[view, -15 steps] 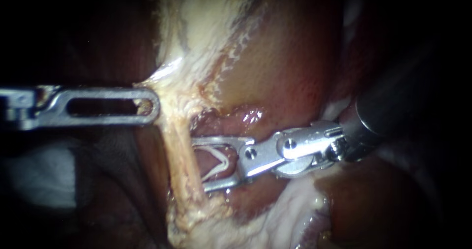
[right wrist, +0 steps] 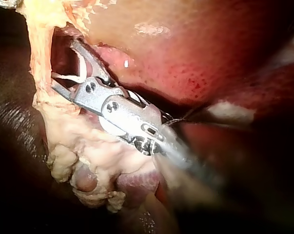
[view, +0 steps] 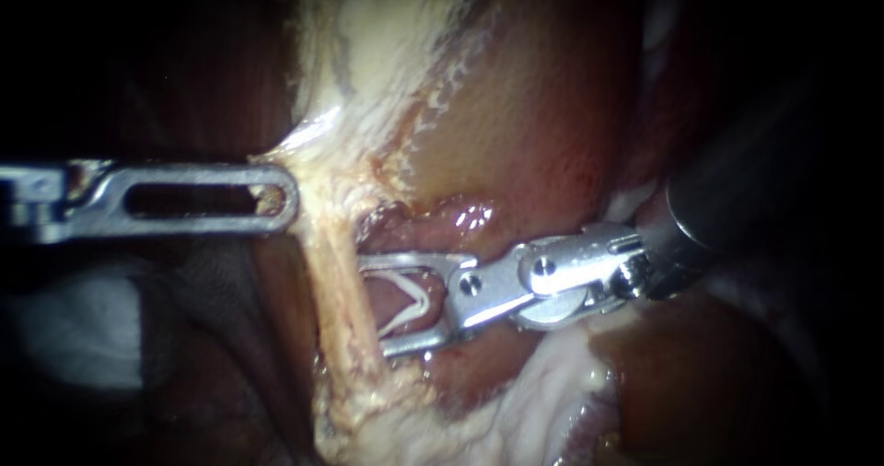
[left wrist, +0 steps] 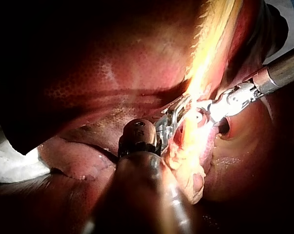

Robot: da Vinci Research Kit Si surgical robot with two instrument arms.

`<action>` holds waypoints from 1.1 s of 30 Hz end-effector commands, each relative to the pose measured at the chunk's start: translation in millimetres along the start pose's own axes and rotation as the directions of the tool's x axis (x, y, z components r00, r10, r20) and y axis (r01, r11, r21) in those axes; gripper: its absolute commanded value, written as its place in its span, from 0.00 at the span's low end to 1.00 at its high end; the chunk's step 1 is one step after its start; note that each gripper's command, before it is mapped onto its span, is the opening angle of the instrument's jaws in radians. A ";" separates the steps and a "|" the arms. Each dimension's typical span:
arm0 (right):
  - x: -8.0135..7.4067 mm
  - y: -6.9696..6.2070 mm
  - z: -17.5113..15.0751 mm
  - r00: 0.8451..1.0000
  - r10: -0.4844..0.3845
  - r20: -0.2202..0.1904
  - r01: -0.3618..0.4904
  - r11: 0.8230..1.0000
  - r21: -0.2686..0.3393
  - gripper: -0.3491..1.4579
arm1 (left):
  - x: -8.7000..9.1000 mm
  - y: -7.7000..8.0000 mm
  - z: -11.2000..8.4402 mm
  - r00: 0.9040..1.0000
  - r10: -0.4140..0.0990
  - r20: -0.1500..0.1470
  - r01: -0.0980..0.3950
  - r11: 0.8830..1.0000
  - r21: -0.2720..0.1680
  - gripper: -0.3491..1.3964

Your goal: Clipping first clip left tube

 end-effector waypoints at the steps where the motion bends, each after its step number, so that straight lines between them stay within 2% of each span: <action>1: 0.0 0.0 -0.2 1.000 -0.004 0.000 0.004 1.000 0.002 0.49 | 0.0 0.0 -0.1 1.000 0.000 0.000 0.000 1.000 0.000 0.00; 11: 0.6 -0.4 -2.2 0.999 -0.047 0.006 0.047 0.999 0.000 0.49 | -0.1 0.3 -0.1 1.000 -0.005 -0.001 0.005 1.000 0.002 0.00; 25: 2.8 -0.1 -5.7 0.997 -0.072 0.014 0.072 0.997 -0.013 0.49 | -0.1 0.3 -0.2 1.000 -0.005 -0.002 0.005 1.000 0.002 0.00; 33: 4.5 -1.3 -7.1 0.998 -0.068 0.014 0.069 0.998 -0.013 0.50 | -0.1 0.3 -0.2 1.000 -0.005 -0.002 0.005 1.000 0.002 0.00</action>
